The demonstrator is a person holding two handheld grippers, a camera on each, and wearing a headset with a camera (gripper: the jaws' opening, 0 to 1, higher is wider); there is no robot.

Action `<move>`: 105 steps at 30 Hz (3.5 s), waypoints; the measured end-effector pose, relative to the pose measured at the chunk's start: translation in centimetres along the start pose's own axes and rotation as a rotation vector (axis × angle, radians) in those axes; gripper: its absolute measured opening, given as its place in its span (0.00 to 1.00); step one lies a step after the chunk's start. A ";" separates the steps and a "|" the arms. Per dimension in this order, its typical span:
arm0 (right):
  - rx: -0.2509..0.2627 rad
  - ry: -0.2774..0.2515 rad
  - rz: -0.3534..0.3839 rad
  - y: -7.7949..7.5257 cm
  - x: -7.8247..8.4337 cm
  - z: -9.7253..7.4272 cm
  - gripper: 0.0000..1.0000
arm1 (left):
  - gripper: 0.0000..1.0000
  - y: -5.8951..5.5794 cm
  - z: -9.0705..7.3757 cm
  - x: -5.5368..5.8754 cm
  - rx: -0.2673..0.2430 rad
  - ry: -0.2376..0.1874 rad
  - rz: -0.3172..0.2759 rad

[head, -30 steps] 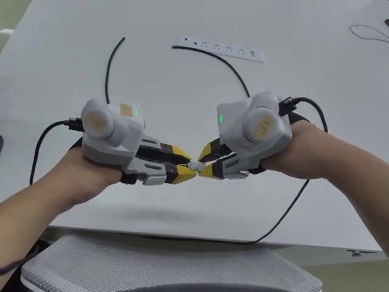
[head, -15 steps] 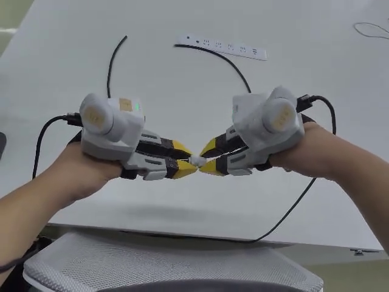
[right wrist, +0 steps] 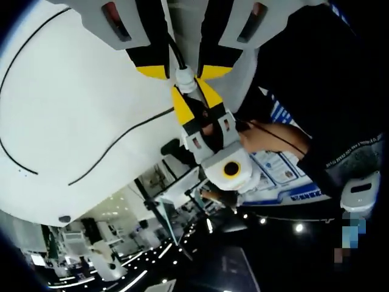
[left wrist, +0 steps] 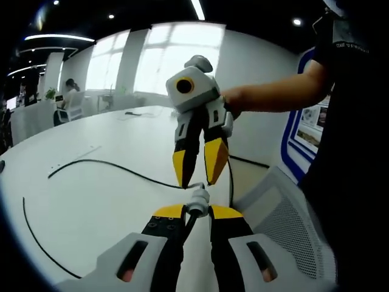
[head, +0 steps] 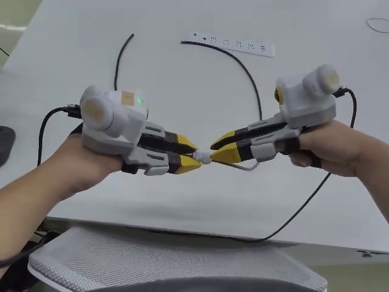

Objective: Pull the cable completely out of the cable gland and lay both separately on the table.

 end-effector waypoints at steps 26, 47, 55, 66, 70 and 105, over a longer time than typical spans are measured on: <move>-0.085 0.054 -0.091 0.3 0.4 0.4 0.07 | 0.14 0.0 0.8 -0.9 -0.018 0.024 0.003; 0.340 0.186 -0.856 2.7 1.3 0.5 0.07 | 0.15 -0.2 1.1 -0.8 -0.007 0.009 -0.164; 0.429 0.179 -0.956 3.1 1.5 0.5 0.07 | 0.15 -0.2 1.1 -1.0 -0.015 -0.014 -0.208; 0.395 0.132 -0.848 3.0 1.3 0.1 0.09 | 0.15 -0.5 1.3 -1.1 -0.022 -0.013 -0.198; 0.350 0.116 -0.743 3.0 1.6 -0.1 0.20 | 0.15 -0.5 1.4 -1.1 -0.024 -0.011 -0.186; -0.275 0.046 0.434 -0.7 2.0 -0.5 0.11 | 0.15 -1.0 1.6 -1.5 -0.012 0.012 -0.001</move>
Point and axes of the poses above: the centre of the closed fingertips' face, and the gripper's own axes: z roughly forward along the fingers, y roughly to its left, x roughly out of its underside, the point moved 6 cm from there along -z, roughly backward along the fingers, and after that the axes turned 2 degrees about z, right-handed, at the moved point
